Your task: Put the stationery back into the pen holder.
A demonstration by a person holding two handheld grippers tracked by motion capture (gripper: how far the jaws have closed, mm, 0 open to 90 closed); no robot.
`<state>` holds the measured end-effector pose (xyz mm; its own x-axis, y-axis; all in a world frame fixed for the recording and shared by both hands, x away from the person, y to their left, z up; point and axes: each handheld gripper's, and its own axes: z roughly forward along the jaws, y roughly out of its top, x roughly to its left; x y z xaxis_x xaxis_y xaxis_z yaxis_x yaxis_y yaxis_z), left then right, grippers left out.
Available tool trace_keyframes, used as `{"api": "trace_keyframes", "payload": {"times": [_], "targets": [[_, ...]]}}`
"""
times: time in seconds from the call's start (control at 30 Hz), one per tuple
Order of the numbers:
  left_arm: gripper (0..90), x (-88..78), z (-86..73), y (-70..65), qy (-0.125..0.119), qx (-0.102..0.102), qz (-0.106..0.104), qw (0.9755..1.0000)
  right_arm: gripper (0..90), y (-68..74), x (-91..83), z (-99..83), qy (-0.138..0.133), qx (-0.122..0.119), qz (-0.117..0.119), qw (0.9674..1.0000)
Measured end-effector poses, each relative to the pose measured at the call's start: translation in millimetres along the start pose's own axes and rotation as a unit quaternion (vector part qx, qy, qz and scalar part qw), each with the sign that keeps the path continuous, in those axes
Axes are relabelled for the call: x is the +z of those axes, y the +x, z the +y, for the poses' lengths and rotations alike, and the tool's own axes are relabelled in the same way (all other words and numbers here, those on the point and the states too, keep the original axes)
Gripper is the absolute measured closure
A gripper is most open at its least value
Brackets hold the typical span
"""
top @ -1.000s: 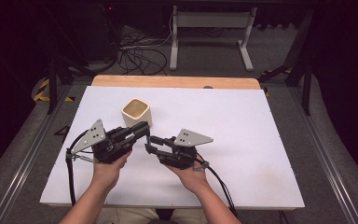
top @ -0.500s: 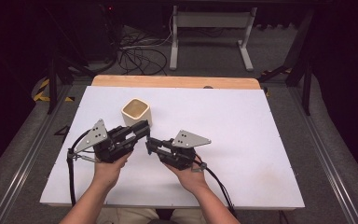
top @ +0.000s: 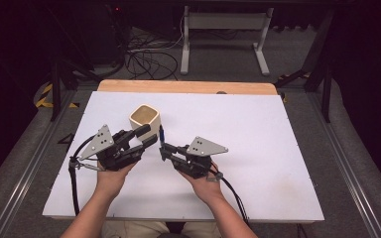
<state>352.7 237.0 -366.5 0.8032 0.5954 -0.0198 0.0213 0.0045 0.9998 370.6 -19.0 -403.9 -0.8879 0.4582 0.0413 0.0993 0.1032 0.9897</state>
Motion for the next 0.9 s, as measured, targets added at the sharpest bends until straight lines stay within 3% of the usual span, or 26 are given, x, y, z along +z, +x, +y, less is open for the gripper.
{"api": "trace_keyframes", "payload": {"times": [0.17, 0.23, 0.37, 0.57, 0.73, 0.9], "targets": [[50.0, -3.3, 1.5, 5.0, 0.012, -0.009, 0.006, 0.9999, 78.4, -3.4, -1.9, 1.6, -0.004, -0.005, -0.01, 0.9999], [47.0, -4.5, 3.0, 7.0, 0.029, -0.011, 0.004, 0.9995, 78.4, -4.9, -2.9, 2.1, -0.005, -0.008, -0.014, 0.9999], [43.1, -5.4, 4.1, 7.2, 0.039, 0.0, 0.01, 0.9992, 78.4, -7.7, -5.9, 5.3, -0.008, -0.015, -0.021, 0.9996], [38.5, -6.6, 10.2, 6.0, 0.048, -0.008, 0.002, 0.9988, 78.4, -14.0, -8.7, 14.2, -0.015, -0.022, -0.036, 0.999], [35.3, -14.6, 10.7, 3.0, 0.064, 0.013, 0.012, 0.9978, 78.4, -16.1, -5.2, 21.2, -0.023, -0.026, -0.038, 0.9987], [33.4, -26.0, 3.0, 6.4, 0.079, 0.015, 0.023, 0.9965, 78.5, -17.0, 1.3, 27.5, -0.025, -0.03, -0.039, 0.9985]]}}
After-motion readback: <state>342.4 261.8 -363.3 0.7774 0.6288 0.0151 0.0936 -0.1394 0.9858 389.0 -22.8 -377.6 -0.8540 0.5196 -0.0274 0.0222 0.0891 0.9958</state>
